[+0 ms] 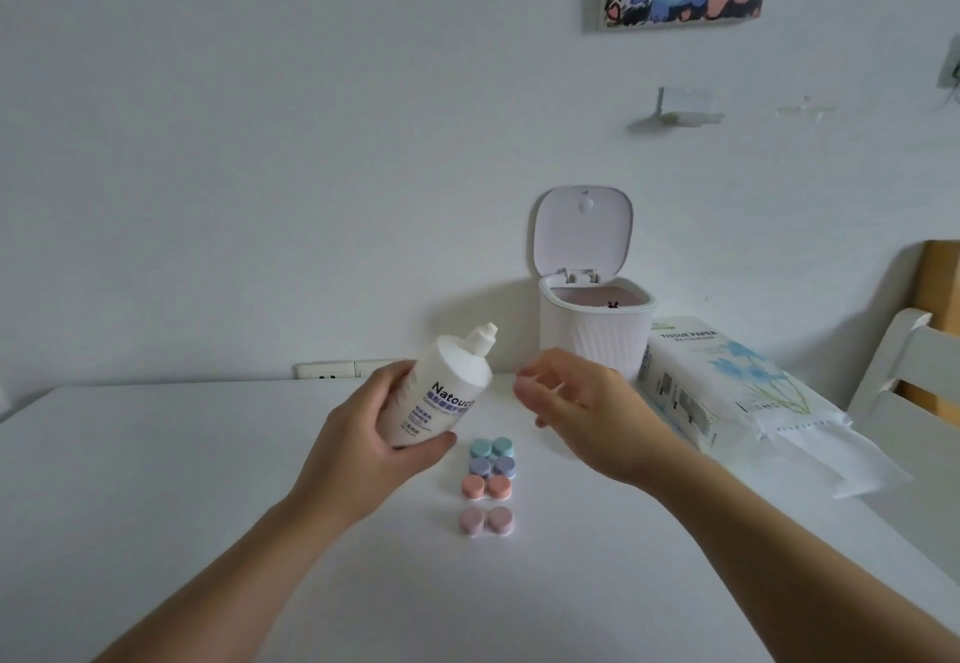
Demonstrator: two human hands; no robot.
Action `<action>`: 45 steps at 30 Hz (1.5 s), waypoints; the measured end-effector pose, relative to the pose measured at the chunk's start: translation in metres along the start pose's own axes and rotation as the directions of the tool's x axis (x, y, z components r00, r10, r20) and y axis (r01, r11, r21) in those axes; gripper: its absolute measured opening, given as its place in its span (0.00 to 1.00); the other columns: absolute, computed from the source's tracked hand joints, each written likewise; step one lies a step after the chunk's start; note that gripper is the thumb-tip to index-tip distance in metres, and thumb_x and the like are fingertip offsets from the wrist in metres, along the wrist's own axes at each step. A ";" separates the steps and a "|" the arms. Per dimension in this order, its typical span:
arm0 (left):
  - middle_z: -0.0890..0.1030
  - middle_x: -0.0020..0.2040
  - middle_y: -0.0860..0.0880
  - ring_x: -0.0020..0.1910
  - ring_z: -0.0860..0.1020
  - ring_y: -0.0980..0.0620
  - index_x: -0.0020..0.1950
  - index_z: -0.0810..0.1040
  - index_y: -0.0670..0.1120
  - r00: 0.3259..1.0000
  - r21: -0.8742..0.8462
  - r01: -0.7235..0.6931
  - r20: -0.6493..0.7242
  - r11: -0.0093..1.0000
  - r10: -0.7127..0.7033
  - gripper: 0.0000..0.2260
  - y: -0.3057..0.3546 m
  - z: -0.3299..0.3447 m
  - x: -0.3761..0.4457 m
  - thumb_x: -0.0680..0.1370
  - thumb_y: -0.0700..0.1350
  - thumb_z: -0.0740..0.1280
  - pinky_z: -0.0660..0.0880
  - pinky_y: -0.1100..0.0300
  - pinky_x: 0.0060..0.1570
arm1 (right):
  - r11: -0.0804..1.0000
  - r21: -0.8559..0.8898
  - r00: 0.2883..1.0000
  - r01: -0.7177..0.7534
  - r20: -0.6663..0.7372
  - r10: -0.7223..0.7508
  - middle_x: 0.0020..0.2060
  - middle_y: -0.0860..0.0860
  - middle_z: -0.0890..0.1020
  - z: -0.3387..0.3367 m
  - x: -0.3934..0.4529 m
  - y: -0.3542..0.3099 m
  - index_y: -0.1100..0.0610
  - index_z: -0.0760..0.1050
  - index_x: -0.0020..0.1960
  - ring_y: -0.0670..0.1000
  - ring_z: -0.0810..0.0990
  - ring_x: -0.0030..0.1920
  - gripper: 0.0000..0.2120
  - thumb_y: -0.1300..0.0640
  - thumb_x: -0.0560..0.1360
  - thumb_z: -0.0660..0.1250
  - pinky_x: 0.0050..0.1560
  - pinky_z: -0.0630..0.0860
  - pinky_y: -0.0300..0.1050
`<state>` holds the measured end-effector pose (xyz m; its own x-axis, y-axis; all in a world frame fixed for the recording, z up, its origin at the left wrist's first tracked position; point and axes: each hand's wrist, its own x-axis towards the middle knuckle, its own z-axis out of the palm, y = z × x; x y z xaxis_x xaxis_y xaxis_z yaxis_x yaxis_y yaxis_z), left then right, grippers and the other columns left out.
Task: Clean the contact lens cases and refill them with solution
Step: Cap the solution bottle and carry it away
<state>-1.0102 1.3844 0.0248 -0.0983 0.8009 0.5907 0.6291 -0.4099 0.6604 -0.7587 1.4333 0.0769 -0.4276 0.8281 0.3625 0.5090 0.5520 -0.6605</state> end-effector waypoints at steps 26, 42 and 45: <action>0.86 0.49 0.49 0.47 0.84 0.49 0.55 0.81 0.58 0.924 -0.388 0.373 0.070 0.843 -0.376 0.15 0.031 0.000 -0.102 0.69 0.55 0.72 0.81 0.58 0.44 | 0.896 0.362 0.960 -0.256 -0.017 0.281 0.45 0.43 0.87 0.023 -0.132 0.044 0.41 0.83 0.51 0.42 0.84 0.45 0.12 0.40 0.70 0.70 0.47 0.78 0.36; 0.83 0.58 0.39 0.53 0.82 0.31 0.64 0.78 0.44 0.711 -0.402 0.702 0.437 0.588 -0.551 0.22 0.122 0.027 0.024 0.73 0.53 0.70 0.80 0.36 0.51 | 0.647 0.608 0.857 -0.460 0.112 0.503 0.56 0.49 0.86 -0.120 -0.072 0.012 0.47 0.83 0.57 0.50 0.83 0.59 0.09 0.51 0.80 0.66 0.61 0.79 0.55; 0.85 0.49 0.49 0.47 0.83 0.50 0.55 0.80 0.53 0.687 -0.252 0.693 0.516 0.676 -0.512 0.19 0.165 0.037 0.051 0.67 0.57 0.72 0.80 0.55 0.49 | 0.632 0.601 0.809 -0.489 0.040 0.587 0.57 0.49 0.85 -0.171 -0.092 -0.012 0.47 0.82 0.58 0.51 0.83 0.60 0.11 0.53 0.79 0.66 0.61 0.79 0.56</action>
<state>-0.8828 1.3736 0.1466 0.0083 0.9851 -0.1716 0.1628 0.1680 0.9723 -0.5978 1.3670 0.1636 -0.0771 0.9896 -0.1212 0.0820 -0.1148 -0.9900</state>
